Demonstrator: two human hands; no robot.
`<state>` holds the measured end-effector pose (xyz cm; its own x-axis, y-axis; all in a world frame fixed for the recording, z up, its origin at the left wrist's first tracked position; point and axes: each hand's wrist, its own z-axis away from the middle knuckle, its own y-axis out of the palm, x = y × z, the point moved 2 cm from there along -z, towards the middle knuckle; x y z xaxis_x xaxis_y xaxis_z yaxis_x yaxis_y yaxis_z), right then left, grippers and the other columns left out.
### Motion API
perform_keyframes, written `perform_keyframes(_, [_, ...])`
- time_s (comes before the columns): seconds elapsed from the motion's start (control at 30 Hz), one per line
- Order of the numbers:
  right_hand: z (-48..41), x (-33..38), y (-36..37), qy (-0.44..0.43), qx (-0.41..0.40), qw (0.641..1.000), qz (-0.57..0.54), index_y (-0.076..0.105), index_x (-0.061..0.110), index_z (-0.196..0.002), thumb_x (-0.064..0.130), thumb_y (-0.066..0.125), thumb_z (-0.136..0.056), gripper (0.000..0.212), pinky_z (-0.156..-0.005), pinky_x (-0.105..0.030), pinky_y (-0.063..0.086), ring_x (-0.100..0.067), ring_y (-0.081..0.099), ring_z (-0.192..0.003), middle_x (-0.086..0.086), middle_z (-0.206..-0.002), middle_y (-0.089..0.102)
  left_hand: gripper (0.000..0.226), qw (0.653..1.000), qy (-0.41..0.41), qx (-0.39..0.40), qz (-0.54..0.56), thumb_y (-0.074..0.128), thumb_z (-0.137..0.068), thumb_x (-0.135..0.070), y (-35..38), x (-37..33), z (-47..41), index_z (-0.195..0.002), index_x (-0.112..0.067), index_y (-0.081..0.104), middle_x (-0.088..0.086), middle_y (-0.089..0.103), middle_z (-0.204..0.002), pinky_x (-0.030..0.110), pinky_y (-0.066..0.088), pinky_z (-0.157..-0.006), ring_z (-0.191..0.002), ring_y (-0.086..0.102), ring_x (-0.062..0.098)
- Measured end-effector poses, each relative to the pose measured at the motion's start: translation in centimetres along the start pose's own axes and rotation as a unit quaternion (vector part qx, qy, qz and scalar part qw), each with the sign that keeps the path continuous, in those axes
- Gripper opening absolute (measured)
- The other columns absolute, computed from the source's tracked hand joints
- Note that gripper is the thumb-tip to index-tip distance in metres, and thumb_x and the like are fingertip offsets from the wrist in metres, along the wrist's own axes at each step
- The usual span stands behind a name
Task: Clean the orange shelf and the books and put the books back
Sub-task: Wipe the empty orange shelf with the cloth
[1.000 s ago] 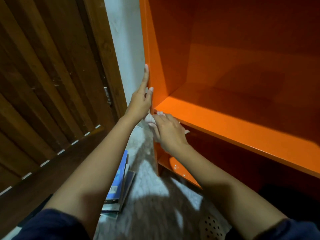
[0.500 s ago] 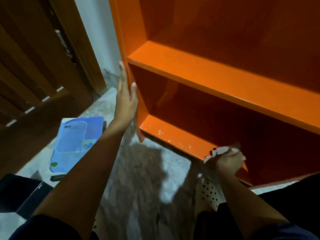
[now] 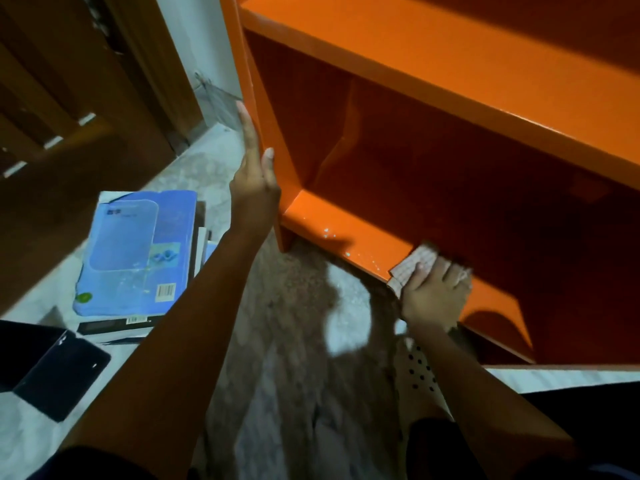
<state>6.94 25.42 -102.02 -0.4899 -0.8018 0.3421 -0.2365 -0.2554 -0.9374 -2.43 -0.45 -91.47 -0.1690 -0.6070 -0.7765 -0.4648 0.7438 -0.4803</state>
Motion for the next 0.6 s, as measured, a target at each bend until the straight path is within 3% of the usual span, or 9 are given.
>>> perform_keyframes(0.1, [-0.5,1.5,2.4,-0.046,0.024,0.997,0.054,0.044,0.002,-0.132,0.036,0.024,-0.092,0.056,-0.108,-0.05,0.024,-0.043,0.039,-0.122,-0.026,-0.132,0.046,0.056,1.0,0.015,0.0,-0.018,0.027,-0.098,-0.034,-0.1,0.2,-0.2,-0.144,-0.026,-0.003,0.029,0.063,-0.109,0.045,0.052,-0.076,-0.086,0.063,0.038])
perform_keyframes(0.27, [-0.3,6.2,4.0,-0.152,0.054,0.986,0.05,0.039,0.004,-0.139,0.04,0.013,-0.091,0.065,-0.112,-0.048,0.018,-0.041,0.036,-0.127,-0.024,-0.139,0.042,0.052,0.998,0.047,0.012,-0.042,0.029,-0.099,-0.029,-0.5,-0.1,-0.2,-0.139,-0.028,-0.004,0.027,0.064,-0.105,0.044,0.051,-0.073,-0.08,0.062,0.041])
perform_keyframes(0.4, [-0.3,9.1,5.0,-0.197,0.07,0.977,0.039,0.033,0.006,-0.142,0.038,0.017,-0.092,0.061,-0.113,-0.046,0.016,-0.036,0.032,-0.133,-0.019,-0.146,0.036,0.053,0.997,0.062,0.029,-0.031,0.032,-0.1,-0.026,-0.8,0.7,-0.7,-0.138,-0.029,-0.004,0.022,0.064,-0.084,0.038,0.048,-0.067,-0.071,0.061,0.037])
perform_keyframes(0.5, [-0.4,11.2,5.6,-0.22,0.08,0.972,0.011,0.031,0.006,-0.143,0.039,0.016,-0.092,0.062,-0.113,-0.047,0.017,-0.036,0.031,-0.133,-0.018,-0.147,0.035,0.056,0.996,0.063,0.05,-0.026,0.034,-0.101,-0.022,-0.9,1.2,-0.9,-0.138,-0.023,-0.008,0.011,0.056,-0.071,0.031,0.044,-0.062,-0.061,0.058,0.027])
perform_keyframes(0.6, [-0.7,13.1,6.3,-0.263,0.093,0.96,-0.03,0.036,0.006,-0.141,0.038,0.02,-0.094,0.059,-0.111,-0.048,0.022,-0.04,0.036,-0.128,-0.021,-0.142,0.039,0.061,0.995,0.065,0.065,-0.028,0.036,-0.102,-0.02,-0.8,1.8,-1.1,-0.141,-0.025,-0.01,0.0,0.051,-0.069,0.012,0.032,-0.056,-0.052,0.044,0.001])
